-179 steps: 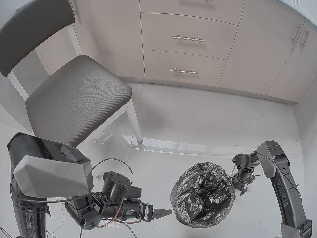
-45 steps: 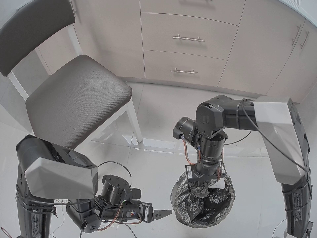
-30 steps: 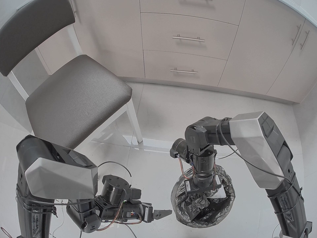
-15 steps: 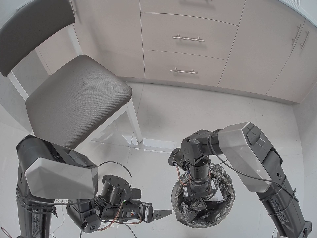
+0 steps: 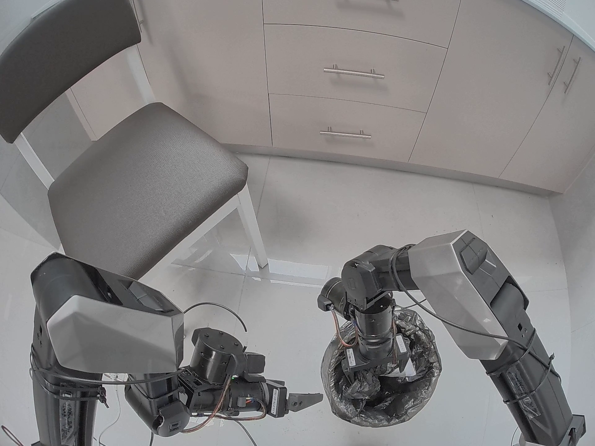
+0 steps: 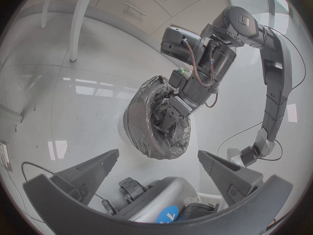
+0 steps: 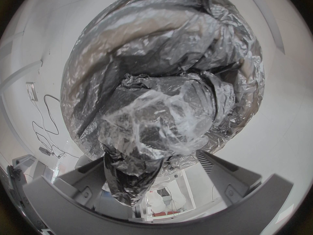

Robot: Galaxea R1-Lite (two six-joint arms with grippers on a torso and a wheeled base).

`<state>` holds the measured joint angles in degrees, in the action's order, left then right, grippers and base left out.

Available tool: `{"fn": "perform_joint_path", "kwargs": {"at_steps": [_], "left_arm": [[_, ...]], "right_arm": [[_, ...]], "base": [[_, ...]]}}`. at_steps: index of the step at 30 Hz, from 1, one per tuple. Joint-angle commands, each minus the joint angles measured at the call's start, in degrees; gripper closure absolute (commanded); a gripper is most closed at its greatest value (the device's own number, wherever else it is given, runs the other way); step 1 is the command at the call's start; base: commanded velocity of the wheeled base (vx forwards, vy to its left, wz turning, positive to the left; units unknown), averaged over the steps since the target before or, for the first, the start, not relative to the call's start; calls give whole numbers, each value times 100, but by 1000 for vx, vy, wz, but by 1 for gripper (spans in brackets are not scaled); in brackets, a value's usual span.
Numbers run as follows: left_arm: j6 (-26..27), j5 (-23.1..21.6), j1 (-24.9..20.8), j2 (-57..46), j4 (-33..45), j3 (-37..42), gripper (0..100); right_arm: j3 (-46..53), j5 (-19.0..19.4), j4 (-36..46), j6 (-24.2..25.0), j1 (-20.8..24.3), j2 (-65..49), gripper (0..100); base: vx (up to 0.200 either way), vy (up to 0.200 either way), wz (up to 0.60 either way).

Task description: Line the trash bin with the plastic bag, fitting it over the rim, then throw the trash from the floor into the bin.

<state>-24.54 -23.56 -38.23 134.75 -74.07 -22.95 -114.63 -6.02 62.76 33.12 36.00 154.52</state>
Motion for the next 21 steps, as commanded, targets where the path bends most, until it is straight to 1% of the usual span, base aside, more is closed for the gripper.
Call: {"fn": "perform_joint_path", "kwargs": {"at_steps": [1, 7, 11, 12, 18, 21], "left_arm": [[-16, 1, 0, -2, -11, -7, 0], [-16, 1, 0, -2, -11, -7, 0], [-16, 1, 0, -2, -11, -7, 0], [-16, 1, 0, -2, -11, -7, 0], [-16, 1, 0, 86, -231, 28, 0], [-25, 1, 0, 121, -336, 54, 0]], "right_arm": [[4, -13, 35, -7, -75, -106, 0], [4, -13, 17, 10, -322, -308, 0], [4, -13, 8, -7, -330, -519, 0], [4, -13, -18, -16, -322, -563, 100], [4, -39, -27, -7, -278, -633, 100], [4, -215, -44, -7, -278, -580, 100]], "base": [[0, 0, 0], [0, 0, 0], [0, 0, 0], [0, 0, 0], [0, 0, 0], [0, 0, 0]]}}
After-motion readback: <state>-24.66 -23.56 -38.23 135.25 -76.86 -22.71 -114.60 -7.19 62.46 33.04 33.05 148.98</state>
